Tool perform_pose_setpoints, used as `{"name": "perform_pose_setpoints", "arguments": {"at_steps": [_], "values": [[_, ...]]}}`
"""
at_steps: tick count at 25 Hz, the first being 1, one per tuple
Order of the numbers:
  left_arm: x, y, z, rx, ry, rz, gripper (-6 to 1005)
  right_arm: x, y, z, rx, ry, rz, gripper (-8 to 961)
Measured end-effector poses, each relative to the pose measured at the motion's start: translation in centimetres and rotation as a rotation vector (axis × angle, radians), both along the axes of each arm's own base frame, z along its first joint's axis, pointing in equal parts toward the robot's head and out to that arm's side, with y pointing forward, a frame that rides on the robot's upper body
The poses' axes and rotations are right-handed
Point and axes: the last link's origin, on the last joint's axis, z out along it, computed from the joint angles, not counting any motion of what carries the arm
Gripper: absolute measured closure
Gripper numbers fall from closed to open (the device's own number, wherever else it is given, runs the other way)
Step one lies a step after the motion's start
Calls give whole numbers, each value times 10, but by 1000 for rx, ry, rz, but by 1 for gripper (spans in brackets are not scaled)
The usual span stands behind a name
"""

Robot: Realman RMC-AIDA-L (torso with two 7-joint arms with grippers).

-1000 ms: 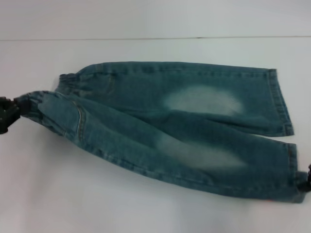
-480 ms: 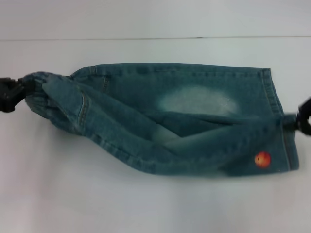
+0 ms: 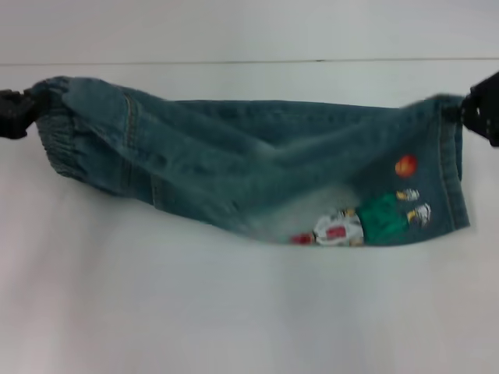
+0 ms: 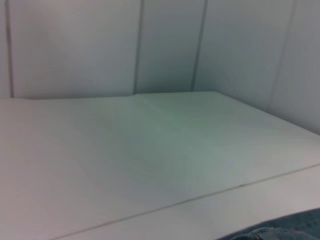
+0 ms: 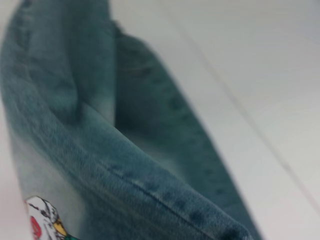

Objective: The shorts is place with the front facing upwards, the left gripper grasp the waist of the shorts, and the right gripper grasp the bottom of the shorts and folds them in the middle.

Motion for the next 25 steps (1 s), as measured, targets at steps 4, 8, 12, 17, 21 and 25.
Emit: {"name": "perform_pose_setpoints", "arguments": {"at_steps": [4, 8, 12, 17, 21, 25], "values": [[-3, 13, -3, 45, 29, 41, 838, 4, 17, -3, 68, 37, -4, 918], [-4, 27, -14, 63, 61, 73, 836, 6, 32, -6, 140, 51, 1, 919], [-4, 38, -29, 64, 113, 92, 833, 10, 44, -16, 180, 53, -10, 919], [-2, 48, -40, 72, 166, 101, 830, 19, 51, -27, 211, 42, -38, 918], [5, 56, -47, 75, 207, 84, 827, 26, 55, -34, 241, 26, -56, 918], [9, 66, -55, 85, 229, 89, 825, 34, 58, -41, 259, 19, -79, 919]]}}
